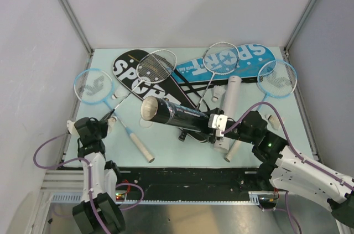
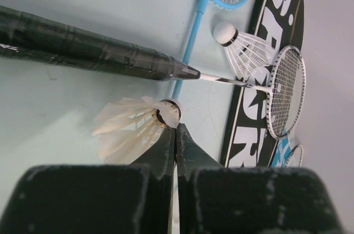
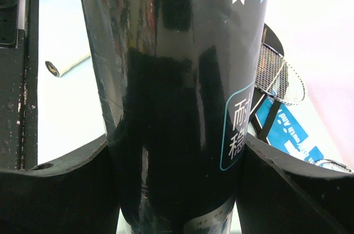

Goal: Pack up the badminton gear
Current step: Pick up the shuttlecock at the center of the board.

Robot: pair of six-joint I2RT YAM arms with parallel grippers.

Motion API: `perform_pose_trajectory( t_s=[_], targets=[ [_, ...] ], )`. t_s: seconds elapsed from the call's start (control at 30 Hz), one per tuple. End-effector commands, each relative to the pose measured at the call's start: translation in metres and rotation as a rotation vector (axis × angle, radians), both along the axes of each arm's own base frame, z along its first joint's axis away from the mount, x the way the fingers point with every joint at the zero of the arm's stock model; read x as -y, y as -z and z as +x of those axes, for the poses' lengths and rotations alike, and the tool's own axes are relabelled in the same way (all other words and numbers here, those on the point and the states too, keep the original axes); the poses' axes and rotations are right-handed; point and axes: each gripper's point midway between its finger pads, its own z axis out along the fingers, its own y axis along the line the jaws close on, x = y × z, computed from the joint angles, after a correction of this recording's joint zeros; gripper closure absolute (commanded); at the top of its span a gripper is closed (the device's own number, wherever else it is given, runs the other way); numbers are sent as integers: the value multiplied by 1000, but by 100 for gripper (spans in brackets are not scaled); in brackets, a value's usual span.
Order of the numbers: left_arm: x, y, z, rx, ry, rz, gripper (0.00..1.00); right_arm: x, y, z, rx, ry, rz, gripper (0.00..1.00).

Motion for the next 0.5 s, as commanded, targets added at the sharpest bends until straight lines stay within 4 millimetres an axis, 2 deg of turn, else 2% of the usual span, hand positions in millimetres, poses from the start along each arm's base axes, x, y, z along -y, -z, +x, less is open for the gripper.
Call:
perform_pose_trajectory(
  t_s=[0.0, 0.13, 0.27, 0.33, 0.47],
  targets=[
    [3, -39, 9, 66, 74, 52, 100, -4, -26, 4, 60, 8, 74, 75],
    [15, -70, 15, 93, 187, 92, 100, -5, -18, 4, 52, 18, 41, 75],
    [33, -106, 23, 150, 344, 142, 100, 0, -2, 14, 78, 66, -45, 74],
    [46, -123, 27, 168, 437, 177, 100, 5, 11, 22, 87, 97, -116, 74],
    [81, -141, 30, 174, 645, 215, 100, 20, 36, 45, 91, 181, -284, 74]
  ],
)
